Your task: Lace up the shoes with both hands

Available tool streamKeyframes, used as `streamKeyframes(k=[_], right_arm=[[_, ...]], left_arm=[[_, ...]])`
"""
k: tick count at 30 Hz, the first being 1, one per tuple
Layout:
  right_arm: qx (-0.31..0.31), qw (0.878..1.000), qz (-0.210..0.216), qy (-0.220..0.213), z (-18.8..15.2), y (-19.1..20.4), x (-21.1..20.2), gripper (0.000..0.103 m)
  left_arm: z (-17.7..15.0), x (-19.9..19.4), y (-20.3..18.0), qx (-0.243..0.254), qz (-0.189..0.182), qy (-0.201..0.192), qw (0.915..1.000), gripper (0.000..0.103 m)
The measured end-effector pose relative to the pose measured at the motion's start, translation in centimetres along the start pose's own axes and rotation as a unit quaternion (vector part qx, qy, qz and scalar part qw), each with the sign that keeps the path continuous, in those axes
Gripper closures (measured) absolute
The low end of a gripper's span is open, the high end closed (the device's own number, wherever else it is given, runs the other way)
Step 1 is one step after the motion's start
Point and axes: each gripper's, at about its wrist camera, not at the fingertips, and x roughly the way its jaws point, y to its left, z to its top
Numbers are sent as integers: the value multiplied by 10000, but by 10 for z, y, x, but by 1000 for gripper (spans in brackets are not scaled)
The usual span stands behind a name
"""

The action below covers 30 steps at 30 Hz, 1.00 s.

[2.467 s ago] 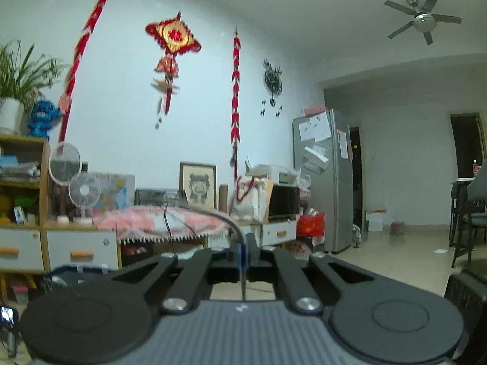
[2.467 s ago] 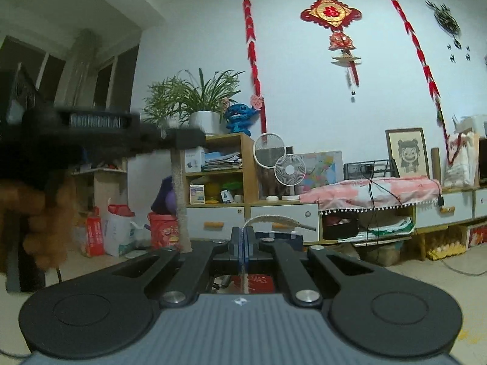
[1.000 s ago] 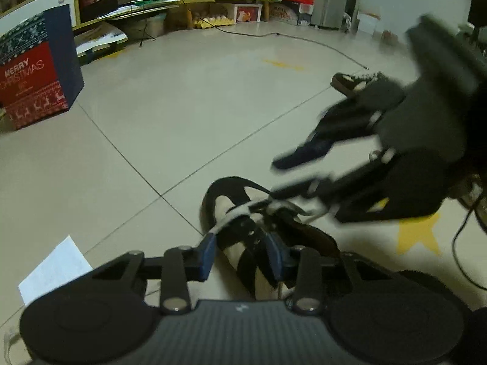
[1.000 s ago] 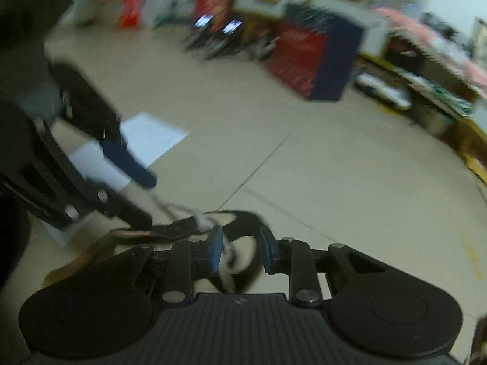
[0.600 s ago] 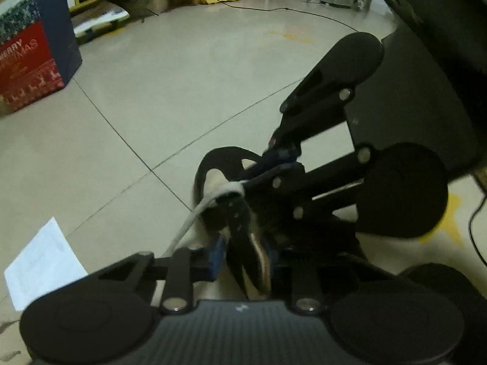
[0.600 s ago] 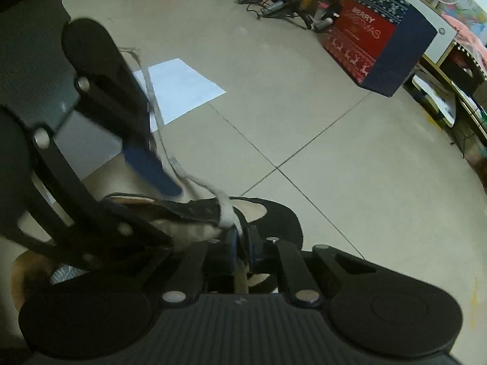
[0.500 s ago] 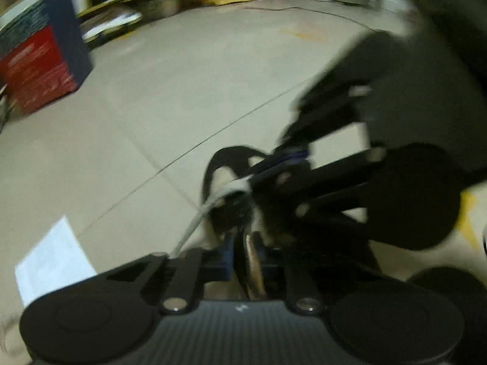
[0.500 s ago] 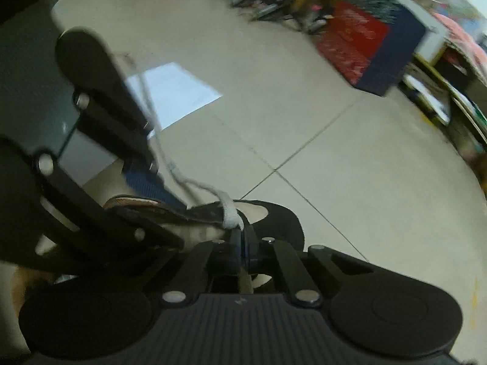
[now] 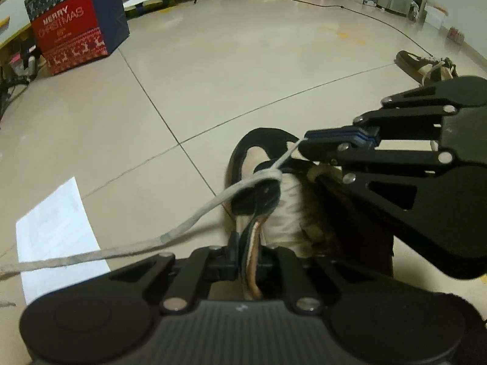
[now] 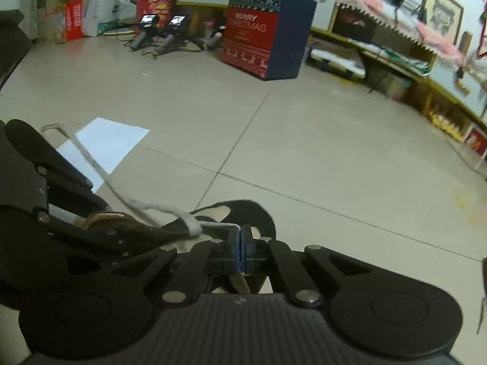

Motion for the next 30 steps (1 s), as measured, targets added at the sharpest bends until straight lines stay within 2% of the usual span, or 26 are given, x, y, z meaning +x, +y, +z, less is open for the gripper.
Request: streamKeyframes(k=[7,11,12,13,15,18,20,24,30], right_arm=[[508,9983,-243,126,-27,-10,-18,103],[965,9948,302,131,-26,-26,-23,103],[1011,9937,453,167,-24,-30,-24,100],[1021,9933,508,207,-22,-31,-26,87],[1093,9925,522,170,-20,-36,-33,70],[1303,9884,757,176,-21,-42,-39,69],[997,9905,903,271,-23,-32,-33,69],[26,9970,651,418,-26,-7,-26,70],[-708,9934,474,763,-35,1,-23,70]], left_arm=[[-3,-4,-3,-153,13,-24,9999,97],[-2,-5,3,-372,-129,3,9992,97],[-3,-5,4,-501,-114,14,9987,97],[-3,-6,5,-606,-90,16,9981,97],[-6,-8,9,-939,-24,30,9956,98],[-11,-11,18,-1360,14,3,9907,98],[-11,-11,16,-1283,-4,-31,9917,97],[-12,-10,20,-1391,-111,-17,9902,95],[-10,-10,9,-1192,-60,-43,9928,95]])
